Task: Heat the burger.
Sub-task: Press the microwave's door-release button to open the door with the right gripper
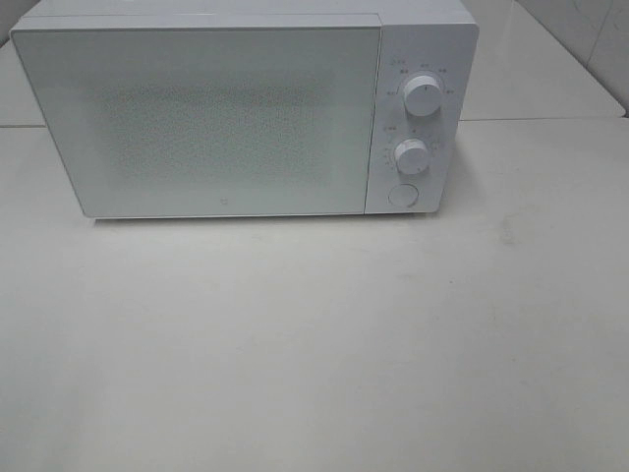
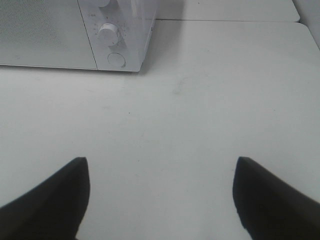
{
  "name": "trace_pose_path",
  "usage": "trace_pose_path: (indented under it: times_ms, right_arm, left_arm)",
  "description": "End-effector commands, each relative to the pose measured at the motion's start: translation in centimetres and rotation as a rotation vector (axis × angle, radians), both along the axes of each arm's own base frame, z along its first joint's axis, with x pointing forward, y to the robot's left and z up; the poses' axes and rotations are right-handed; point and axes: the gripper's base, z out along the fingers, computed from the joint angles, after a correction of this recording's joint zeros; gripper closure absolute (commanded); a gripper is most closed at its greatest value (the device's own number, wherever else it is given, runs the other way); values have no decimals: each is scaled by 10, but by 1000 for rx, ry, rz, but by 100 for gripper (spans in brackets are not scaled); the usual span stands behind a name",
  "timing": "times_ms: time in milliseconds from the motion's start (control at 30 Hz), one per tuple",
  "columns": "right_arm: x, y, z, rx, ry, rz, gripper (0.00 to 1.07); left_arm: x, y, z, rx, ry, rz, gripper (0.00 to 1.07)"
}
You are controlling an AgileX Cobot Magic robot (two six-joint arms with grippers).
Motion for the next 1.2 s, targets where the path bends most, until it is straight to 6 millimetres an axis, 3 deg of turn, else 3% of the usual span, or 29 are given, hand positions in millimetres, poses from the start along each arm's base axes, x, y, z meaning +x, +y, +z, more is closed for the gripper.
trace_pose_path:
  times_ms: [33,367,533,900,1200]
  right_arm:
    - [-4,0,-1,7,-27,-11,31]
    - [-2,0,3,15,-17,-12,31]
    - [9,1,14,15,-2,-16,31]
    - [65,4,26,16,9,-29,31]
    - [108,6,24,-3,33,-28,31]
  left_arm:
    - [-2,0,1,-9,-27,2,7]
    - [-2,0,1,-9,-27,2,7]
    - [-2,0,1,-9,-27,2,7]
    - [-2,0,1,-9,-27,2,7]
    - [-2,0,1,-9,-27,2,7]
